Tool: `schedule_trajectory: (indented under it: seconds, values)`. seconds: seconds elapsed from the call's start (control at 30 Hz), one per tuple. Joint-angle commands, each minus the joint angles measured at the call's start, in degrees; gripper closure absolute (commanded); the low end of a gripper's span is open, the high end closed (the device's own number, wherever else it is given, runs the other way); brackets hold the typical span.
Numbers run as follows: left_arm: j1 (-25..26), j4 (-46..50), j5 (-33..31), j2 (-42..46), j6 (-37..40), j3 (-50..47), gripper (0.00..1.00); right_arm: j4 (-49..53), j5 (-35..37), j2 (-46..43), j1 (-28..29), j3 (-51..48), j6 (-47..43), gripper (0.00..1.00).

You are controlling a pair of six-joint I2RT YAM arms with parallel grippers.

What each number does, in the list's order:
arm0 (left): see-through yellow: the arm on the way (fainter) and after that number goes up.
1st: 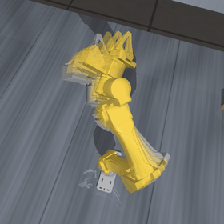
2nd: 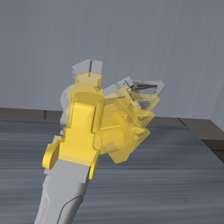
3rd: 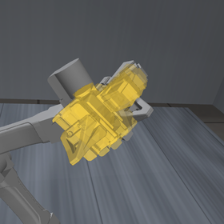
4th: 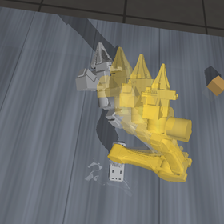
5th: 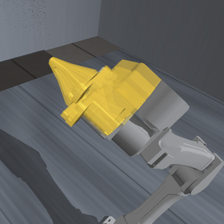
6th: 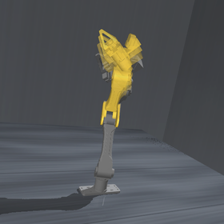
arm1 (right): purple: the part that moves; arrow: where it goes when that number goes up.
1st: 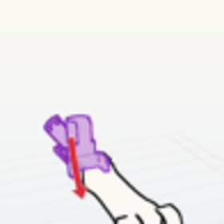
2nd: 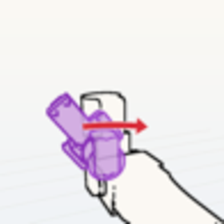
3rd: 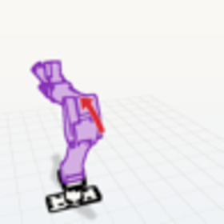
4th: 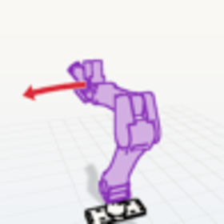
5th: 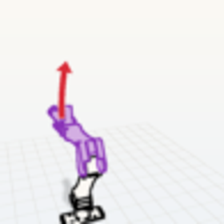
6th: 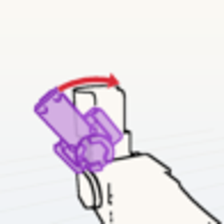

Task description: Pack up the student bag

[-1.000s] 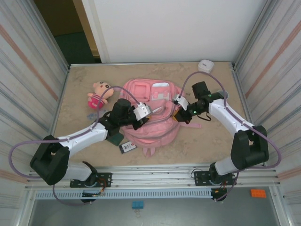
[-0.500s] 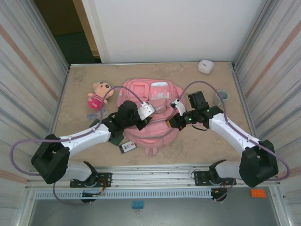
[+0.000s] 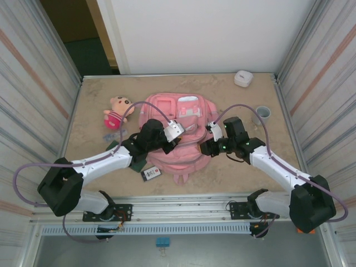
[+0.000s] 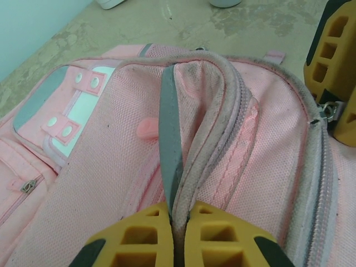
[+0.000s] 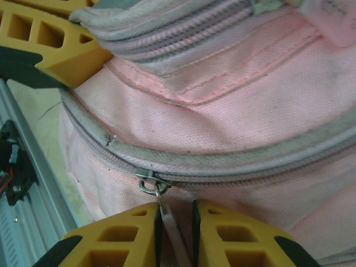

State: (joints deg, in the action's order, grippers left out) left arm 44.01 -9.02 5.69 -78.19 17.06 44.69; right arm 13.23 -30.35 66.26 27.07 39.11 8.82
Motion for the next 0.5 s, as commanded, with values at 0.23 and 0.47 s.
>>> schedule_trajectory:
  seconds: [0.23, 0.47]
  values:
    - [0.07, -5.71, -6.75, 1.85, -5.17, 2.6, 1.0, 1.0, 2.86, -4.86, 0.66, -1.34, 1.98, 1.0]
    - [1.61, -6.92, -9.65, 1.05, -10.96, 3.49, 1.0, -2.59, 4.71, -5.39, 6.72, -0.52, 7.03, 1.0]
